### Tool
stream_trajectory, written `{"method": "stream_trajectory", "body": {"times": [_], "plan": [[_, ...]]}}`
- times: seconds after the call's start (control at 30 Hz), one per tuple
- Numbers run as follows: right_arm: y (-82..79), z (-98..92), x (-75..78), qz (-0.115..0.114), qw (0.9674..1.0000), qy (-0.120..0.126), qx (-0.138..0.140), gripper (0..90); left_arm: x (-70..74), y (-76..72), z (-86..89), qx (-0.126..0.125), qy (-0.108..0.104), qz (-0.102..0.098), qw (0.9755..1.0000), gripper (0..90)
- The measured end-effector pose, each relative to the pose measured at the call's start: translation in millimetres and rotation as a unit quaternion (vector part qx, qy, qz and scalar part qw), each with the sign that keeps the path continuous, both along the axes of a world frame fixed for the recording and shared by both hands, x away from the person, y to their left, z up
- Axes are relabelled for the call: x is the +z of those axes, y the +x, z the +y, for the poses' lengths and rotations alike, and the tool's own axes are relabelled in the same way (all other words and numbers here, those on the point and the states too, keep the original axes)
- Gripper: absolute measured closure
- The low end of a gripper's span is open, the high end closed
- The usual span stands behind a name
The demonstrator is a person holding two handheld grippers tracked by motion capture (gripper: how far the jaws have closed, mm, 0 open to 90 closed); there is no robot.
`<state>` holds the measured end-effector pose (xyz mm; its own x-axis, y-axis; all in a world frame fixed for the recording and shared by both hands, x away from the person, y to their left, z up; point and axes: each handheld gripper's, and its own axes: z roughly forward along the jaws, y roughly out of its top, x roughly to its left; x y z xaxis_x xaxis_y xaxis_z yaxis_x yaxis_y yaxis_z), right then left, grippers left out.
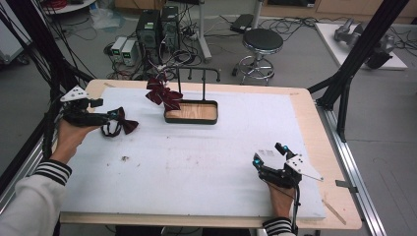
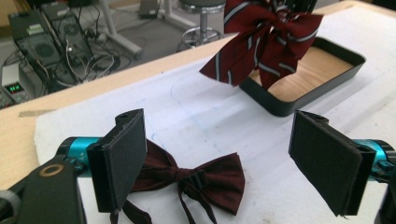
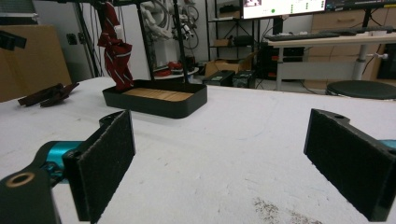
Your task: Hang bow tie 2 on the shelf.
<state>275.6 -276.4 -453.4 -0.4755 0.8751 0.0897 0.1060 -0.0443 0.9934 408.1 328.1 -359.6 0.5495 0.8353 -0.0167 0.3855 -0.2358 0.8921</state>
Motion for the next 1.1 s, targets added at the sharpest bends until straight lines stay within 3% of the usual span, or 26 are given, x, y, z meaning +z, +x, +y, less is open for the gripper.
{"method": "stream_trajectory", "body": {"times": [0.23,0.37,0.63,0.87,1.1], "plan": [[0.1,-0.2,0.0,-0.001,1.0000,-0.001,0.000,8.0,-4.8,12.5,-5.3,0.009,0.013,0.038,0.9992,22.4],[0.1,-0.2,0.0,-0.001,1.0000,-0.001,0.000,8.0,-7.8,18.1,-10.8,0.020,0.023,0.065,0.9974,23.2],[-0.1,-0.3,0.0,-0.001,1.0000,-0.001,0.002,8.0,-12.8,27.4,-18.8,0.032,0.039,0.102,0.9935,24.4],[-0.1,-0.5,0.0,-0.001,1.0000,0.000,0.003,8.0,-19.4,32.7,-25.5,0.042,0.035,0.150,0.9872,26.2],[-0.3,-0.6,-0.1,-0.001,1.0000,0.002,0.004,8.0,-23.8,36.4,-27.2,0.057,0.028,0.180,0.9816,29.2]]}}
